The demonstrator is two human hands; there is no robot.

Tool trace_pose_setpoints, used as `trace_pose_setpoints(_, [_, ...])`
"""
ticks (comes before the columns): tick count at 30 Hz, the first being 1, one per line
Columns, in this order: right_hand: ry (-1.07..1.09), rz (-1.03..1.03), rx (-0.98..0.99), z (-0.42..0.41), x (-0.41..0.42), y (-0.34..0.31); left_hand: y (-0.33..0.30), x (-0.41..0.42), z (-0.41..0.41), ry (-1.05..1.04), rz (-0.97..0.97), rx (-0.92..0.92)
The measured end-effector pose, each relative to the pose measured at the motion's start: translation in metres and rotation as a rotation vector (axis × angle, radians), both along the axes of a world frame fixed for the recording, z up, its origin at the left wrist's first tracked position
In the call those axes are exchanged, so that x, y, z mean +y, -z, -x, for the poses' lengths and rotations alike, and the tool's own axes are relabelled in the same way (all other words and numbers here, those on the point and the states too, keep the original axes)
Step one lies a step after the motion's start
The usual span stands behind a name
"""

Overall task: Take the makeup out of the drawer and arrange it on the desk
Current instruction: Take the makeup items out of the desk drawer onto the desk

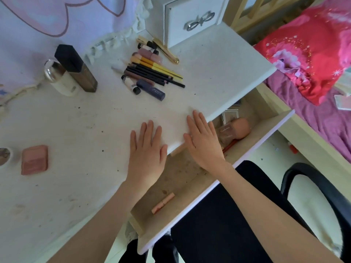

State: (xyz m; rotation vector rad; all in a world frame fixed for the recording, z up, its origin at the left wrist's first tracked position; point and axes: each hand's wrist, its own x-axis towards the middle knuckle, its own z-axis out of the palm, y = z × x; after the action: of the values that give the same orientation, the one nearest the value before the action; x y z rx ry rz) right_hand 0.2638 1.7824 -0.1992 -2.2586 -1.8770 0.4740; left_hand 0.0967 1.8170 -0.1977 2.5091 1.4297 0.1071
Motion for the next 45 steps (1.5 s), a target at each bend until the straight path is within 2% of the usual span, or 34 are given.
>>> trace_pose_setpoints(2, [0.081, -0.105, 0.075, -0.012, -0.022, -0.003, -0.004, -0.016, -0.010, 0.065, 0.010, -0.053])
trace_pose_setpoints(4, [0.153, -0.146, 0.040, -0.033, -0.037, -0.002, -0.005, -0.031, -0.022, 0.148, -0.029, -0.125])
trace_pose_setpoints(7, [0.199, -0.025, -0.078, -0.077, -0.044, 0.003, 0.002, -0.047, -0.042, 0.296, -0.057, -0.232])
trace_pose_setpoints(9, [0.227, 0.067, -0.159, -0.107, -0.039, 0.007, 0.008, -0.053, -0.058, 0.379, 0.019, -0.252])
trace_pose_setpoints(14, [0.318, 0.233, -0.172, -0.151, -0.014, 0.026, 0.038, -0.051, -0.097, 0.449, 0.192, -0.123])
trace_pose_setpoints(23, [0.226, 0.261, -0.208, -0.157, 0.011, 0.056, 0.084, -0.017, -0.160, 0.321, 0.024, 0.175])
trace_pose_setpoints(27, [0.213, 0.243, -0.118, -0.163, 0.018, 0.056, 0.092, -0.008, -0.176, 0.218, -0.003, 0.222])
trace_pose_setpoints(31, [0.268, 0.270, 0.045, -0.172, 0.018, 0.051, 0.091, -0.004, -0.184, 0.272, -0.046, 0.215])
trace_pose_setpoints(39, [0.474, 0.096, 0.232, -0.174, -0.008, 0.027, 0.066, -0.010, -0.184, 0.270, 0.115, 0.182])
trace_pose_setpoints(42, [0.572, -0.065, 0.335, -0.167, -0.021, 0.016, 0.043, -0.014, -0.181, 0.232, 0.239, 0.088])
trace_pose_setpoints(45, [0.736, -0.182, 0.530, -0.154, -0.030, -0.001, 0.021, -0.021, -0.164, 0.134, 0.327, -0.099])
